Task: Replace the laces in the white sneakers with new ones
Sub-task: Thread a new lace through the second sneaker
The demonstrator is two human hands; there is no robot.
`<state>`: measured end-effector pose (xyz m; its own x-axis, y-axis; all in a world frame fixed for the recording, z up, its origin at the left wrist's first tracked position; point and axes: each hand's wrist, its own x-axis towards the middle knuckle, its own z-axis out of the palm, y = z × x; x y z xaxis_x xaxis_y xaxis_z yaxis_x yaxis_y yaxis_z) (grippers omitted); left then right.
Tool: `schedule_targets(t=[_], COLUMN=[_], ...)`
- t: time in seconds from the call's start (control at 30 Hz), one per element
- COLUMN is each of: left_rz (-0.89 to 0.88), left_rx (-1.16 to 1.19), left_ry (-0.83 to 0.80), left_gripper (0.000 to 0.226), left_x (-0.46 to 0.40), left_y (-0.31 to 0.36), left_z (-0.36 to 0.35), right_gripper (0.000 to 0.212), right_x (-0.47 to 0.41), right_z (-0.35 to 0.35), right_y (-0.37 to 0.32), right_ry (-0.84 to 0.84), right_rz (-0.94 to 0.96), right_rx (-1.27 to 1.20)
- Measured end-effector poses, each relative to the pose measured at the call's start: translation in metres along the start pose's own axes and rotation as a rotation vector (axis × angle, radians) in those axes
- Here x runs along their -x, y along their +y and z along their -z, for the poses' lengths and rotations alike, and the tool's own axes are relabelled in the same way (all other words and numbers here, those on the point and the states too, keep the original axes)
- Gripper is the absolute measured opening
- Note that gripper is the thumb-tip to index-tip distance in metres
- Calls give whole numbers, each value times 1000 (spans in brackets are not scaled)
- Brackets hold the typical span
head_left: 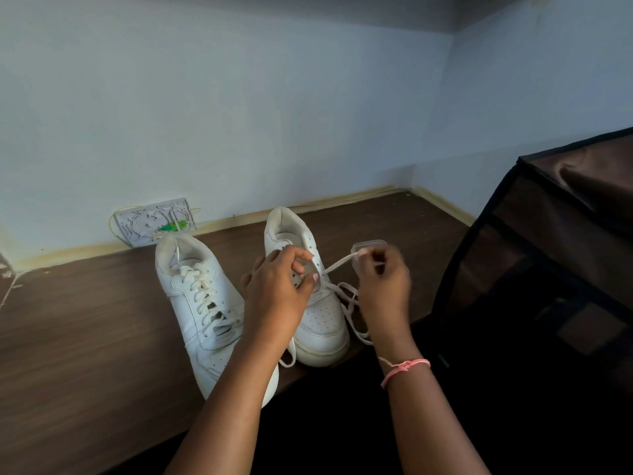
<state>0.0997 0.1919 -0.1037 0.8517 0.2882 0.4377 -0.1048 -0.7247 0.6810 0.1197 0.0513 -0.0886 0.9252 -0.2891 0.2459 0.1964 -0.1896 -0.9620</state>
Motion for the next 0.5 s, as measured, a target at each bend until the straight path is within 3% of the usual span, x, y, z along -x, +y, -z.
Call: schedule_targets(t=[0.1,0.23,0.33,0.4,0.5], left_rz=[-103,-169,-154,-173,-207], left_rx=[-27,-106,-31,77,231], left_ry=[-37,-76,1,93,171], left_gripper=[36,26,12,7,8], left_x=[-2,-4,-4,-7,-8], left_y=[2,10,17,23,40], left_z=[7,6,0,1,8], right_gripper=[9,4,5,14,21], right_x=[-8,1,4,0,-2], right_z=[24,30,29,31,33], right_y=[-25,-55,-64,-57,-40], right_ry=[86,-178,-209,-203,-323], right_rz=[-47,-64,-62,-49,37], right_rx=[-272,-490,-646,-570,-128])
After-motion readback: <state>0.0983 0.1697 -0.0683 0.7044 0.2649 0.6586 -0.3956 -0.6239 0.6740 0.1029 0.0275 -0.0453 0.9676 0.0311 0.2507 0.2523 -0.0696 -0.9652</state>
